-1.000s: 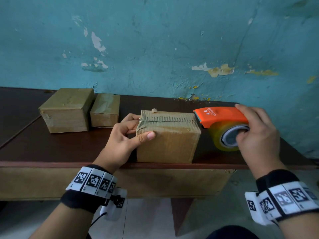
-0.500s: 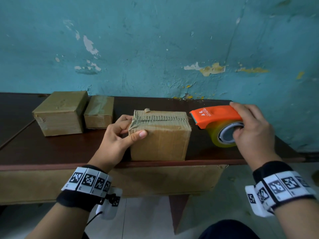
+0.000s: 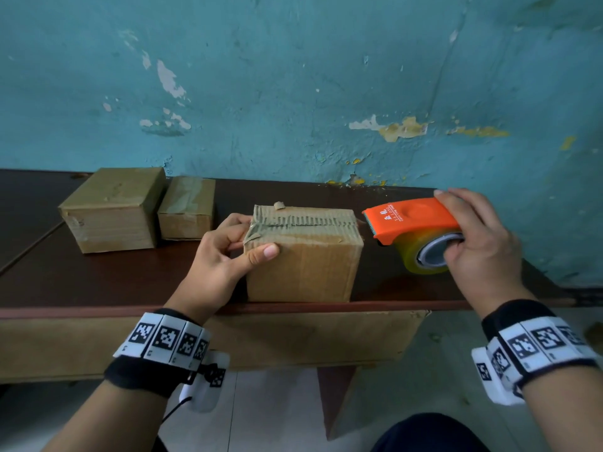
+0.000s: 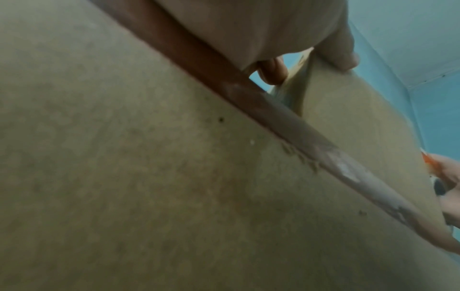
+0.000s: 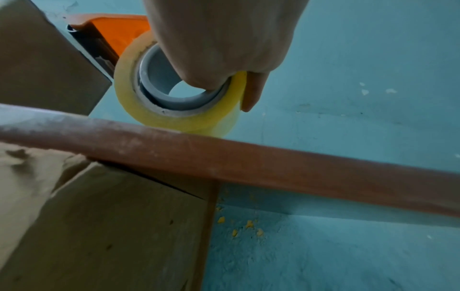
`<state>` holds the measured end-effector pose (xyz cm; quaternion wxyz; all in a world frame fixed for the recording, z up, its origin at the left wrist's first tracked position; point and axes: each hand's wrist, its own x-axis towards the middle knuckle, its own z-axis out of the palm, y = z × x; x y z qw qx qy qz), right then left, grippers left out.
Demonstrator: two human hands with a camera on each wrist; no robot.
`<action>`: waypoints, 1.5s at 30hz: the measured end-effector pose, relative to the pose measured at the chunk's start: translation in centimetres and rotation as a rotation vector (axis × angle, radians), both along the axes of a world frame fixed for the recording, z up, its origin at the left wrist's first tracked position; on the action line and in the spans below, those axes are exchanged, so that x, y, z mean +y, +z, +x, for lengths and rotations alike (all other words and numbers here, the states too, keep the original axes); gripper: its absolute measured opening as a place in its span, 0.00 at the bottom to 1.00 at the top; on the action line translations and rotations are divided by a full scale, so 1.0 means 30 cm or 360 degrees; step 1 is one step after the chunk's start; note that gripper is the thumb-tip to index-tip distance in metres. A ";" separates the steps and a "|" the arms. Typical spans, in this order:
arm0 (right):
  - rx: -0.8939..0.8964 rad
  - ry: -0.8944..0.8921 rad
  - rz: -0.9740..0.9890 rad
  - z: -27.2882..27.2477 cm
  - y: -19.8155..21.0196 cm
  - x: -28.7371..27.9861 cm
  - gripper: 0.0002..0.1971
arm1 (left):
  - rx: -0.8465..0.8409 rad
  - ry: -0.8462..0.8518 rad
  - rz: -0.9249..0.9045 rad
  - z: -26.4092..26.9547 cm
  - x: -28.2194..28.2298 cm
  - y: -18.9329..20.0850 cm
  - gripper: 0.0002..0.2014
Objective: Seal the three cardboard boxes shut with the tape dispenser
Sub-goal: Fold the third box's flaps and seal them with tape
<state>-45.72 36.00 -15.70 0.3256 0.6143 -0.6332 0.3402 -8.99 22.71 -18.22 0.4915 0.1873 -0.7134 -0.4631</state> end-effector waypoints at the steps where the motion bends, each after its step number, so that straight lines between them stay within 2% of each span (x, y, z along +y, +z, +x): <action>1: -0.0010 -0.0004 0.0000 0.000 -0.002 -0.001 0.41 | 0.0000 -0.0003 -0.0005 0.002 0.001 0.000 0.14; 6: -0.0050 -0.0016 -0.0006 -0.001 -0.014 0.004 0.41 | -0.0035 -0.0002 0.0004 0.001 0.001 0.001 0.11; 12: -0.0062 -0.0042 -0.0037 0.007 -0.029 0.010 0.41 | -0.0017 0.0020 -0.0015 -0.001 0.005 0.005 0.18; 15: -0.0041 -0.0059 -0.0013 0.001 -0.019 0.020 0.41 | -0.0020 0.0031 -0.0028 -0.002 0.003 0.002 0.19; 18: -0.0025 -0.0054 0.0008 -0.008 -0.007 0.026 0.42 | -0.0019 0.0022 -0.0039 0.000 0.004 -0.001 0.17; 23: 0.0016 -0.0079 -0.0030 -0.009 -0.014 0.027 0.42 | -0.0050 0.0034 -0.0024 -0.004 0.008 0.005 0.06; 25: -0.0007 -0.0098 -0.0023 -0.005 -0.019 0.026 0.42 | -0.0047 0.0036 -0.0020 -0.004 0.012 0.008 0.05; 29: 0.0002 -0.0038 0.0015 0.010 -0.007 0.023 0.43 | -0.0063 0.0039 0.0007 -0.002 0.010 0.003 0.08; 33: -0.0115 0.0083 0.0091 0.007 0.016 0.006 0.45 | -0.0086 0.0022 0.0002 -0.001 0.008 0.001 0.09; 36: -0.0157 0.0126 0.0111 0.014 0.008 0.000 0.45 | -0.0084 0.0068 -0.0015 0.001 0.002 -0.004 0.19; 38: -0.0144 0.0134 0.0121 0.030 0.003 -0.003 0.45 | -0.0063 0.0105 -0.0017 -0.002 -0.002 -0.009 0.21; 42: -0.0072 0.0151 0.0117 0.072 0.032 -0.016 0.43 | -0.0054 0.0055 0.0033 -0.001 -0.005 -0.011 0.23; 45: -0.0071 0.0092 0.0112 0.105 0.058 -0.019 0.38 | -0.0077 0.0022 0.0052 0.001 -0.014 -0.012 0.19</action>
